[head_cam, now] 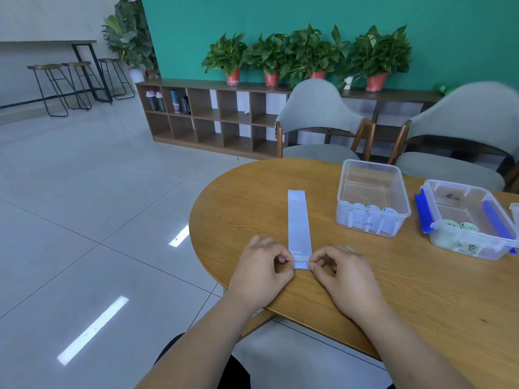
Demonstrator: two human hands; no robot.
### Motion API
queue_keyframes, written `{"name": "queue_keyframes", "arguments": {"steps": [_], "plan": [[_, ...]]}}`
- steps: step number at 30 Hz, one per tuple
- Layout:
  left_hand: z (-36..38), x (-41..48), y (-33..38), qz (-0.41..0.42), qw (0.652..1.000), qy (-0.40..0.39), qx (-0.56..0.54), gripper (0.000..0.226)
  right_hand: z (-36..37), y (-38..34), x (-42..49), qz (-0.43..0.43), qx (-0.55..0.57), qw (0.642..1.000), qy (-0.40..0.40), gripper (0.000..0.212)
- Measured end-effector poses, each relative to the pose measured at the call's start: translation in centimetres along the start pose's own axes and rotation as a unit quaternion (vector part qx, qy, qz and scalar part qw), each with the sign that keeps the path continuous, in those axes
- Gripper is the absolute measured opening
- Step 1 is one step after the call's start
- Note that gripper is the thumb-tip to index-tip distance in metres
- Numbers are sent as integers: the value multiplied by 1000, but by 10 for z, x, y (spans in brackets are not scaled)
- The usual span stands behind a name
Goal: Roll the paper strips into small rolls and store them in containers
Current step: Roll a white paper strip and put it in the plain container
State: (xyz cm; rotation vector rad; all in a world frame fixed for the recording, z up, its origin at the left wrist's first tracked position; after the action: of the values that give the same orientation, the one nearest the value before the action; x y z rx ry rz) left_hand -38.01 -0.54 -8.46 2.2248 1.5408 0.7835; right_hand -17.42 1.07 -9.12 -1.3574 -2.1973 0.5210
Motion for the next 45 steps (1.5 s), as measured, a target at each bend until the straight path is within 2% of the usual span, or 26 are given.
{"name": "queue_keyframes", "arguments": {"steps": [4, 9, 12, 20, 31, 36, 41, 45], "plan": [[1, 0, 0, -3, 1000, 4, 7, 1, 3, 1, -1, -5, -35, 999, 8, 12], [1, 0, 2, -7, 1000, 5, 8, 12, 5, -5, -2, 10, -62, 998, 11, 10], [2, 1, 0, -15, 1000, 5, 11, 10, 5, -5, -2, 19, -72, 997, 14, 8], [1, 0, 0, -25, 1000, 13, 12, 8, 6, -2, 0, 22, -54, 998, -8, 2], [1, 2, -3, -46, 999, 27, 2, 10, 5, 1, 1, 26, -23, 999, 1, 9], [2, 1, -2, -39, 999, 31, 20, 4, 4, 0, 0, 19, -23, 1000, 7, 10], [3, 0, -1, -49, 997, 33, 43, 11, 7, 0, 0, 15, -48, 999, 19, 3], [3, 1, -1, -53, 997, 19, 50, 17, 7, 2, 0, 6, -59, 998, 14, 10]]}}
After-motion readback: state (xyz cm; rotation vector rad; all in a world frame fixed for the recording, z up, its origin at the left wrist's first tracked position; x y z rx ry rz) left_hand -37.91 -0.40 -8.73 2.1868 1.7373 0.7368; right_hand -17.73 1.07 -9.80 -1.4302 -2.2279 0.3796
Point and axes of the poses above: each hand's wrist, its own x-axis towards the middle knuckle, its own z-axis out of the palm, y = z × x, the point moved 2 cm from there along x, towards the middle knuckle, and after that the axes turned 15 degrees about -y, right-handed, at the moved point
